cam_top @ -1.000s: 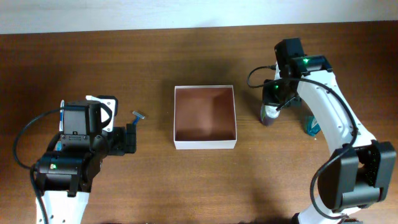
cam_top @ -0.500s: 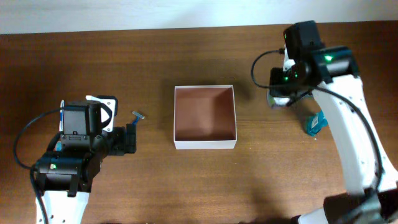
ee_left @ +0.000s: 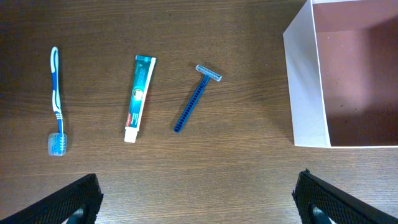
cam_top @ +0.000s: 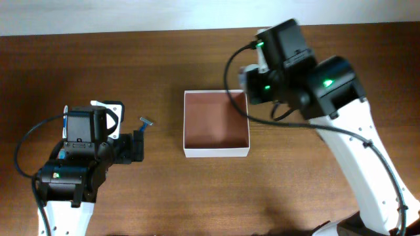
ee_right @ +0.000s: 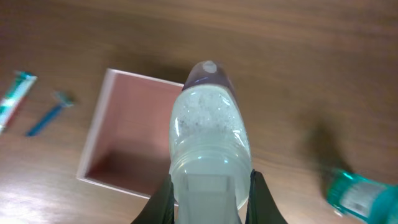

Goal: Pack container
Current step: 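Carry the soap bottle left and lower it into the box, then release the soap bottle and move the right gripper to the Listerine bottle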

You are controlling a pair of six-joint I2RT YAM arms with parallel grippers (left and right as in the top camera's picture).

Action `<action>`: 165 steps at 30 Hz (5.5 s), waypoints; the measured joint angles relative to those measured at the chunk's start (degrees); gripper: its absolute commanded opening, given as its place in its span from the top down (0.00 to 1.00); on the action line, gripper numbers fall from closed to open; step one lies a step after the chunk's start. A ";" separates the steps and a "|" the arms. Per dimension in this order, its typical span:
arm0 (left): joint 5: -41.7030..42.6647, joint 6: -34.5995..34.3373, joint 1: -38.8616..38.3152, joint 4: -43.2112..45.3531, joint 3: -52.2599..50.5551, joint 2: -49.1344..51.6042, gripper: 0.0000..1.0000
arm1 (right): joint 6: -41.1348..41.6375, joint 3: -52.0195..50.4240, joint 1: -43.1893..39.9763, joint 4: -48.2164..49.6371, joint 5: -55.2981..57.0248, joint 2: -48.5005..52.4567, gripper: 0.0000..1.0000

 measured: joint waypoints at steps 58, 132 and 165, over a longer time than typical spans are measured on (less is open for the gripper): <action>0.00 0.00 0.00 -0.02 0.00 0.00 0.00 | 13.94 1.14 7.19 10.12 -9.14 27.98 0.43; 0.00 0.00 0.00 -1.73 0.00 0.00 0.00 | -0.09 -25.90 -45.42 3.32 -4.24 12.17 0.54; 0.00 0.00 0.00 -1.92 0.00 0.00 0.00 | -2.08 -12.35 -29.24 -6.34 -4.48 -0.09 0.96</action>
